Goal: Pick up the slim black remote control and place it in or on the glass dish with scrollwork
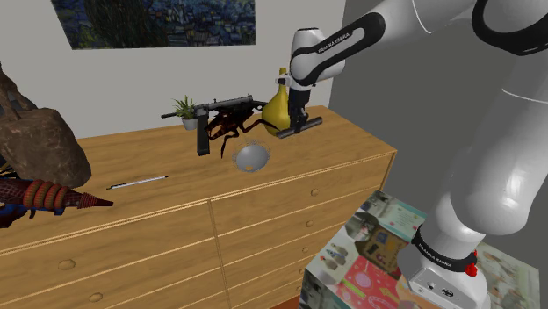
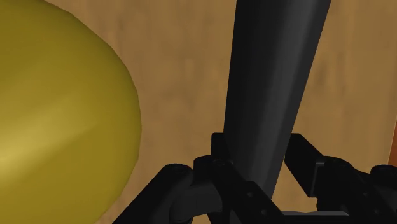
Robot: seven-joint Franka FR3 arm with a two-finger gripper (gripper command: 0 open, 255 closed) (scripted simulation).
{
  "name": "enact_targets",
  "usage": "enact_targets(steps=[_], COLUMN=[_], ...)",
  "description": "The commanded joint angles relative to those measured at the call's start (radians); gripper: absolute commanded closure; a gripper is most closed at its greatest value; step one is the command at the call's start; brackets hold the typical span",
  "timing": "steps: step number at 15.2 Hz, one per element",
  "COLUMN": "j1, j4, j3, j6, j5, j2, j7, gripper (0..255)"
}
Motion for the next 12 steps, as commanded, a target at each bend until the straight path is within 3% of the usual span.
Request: enact_targets(steps=[1, 4, 12], j1=[0.000, 0.001, 0.090], j4=[0.019, 0.038, 0.150], j3=[0.000, 0.001, 0.086], j6=[-0.029, -0.059, -0.076], j5=[-0.002, -0.005, -0.001], j2=[-0.010, -0.022, 0.079], j7=[0.001, 0.003, 0.176], gripper=[255, 255, 255])
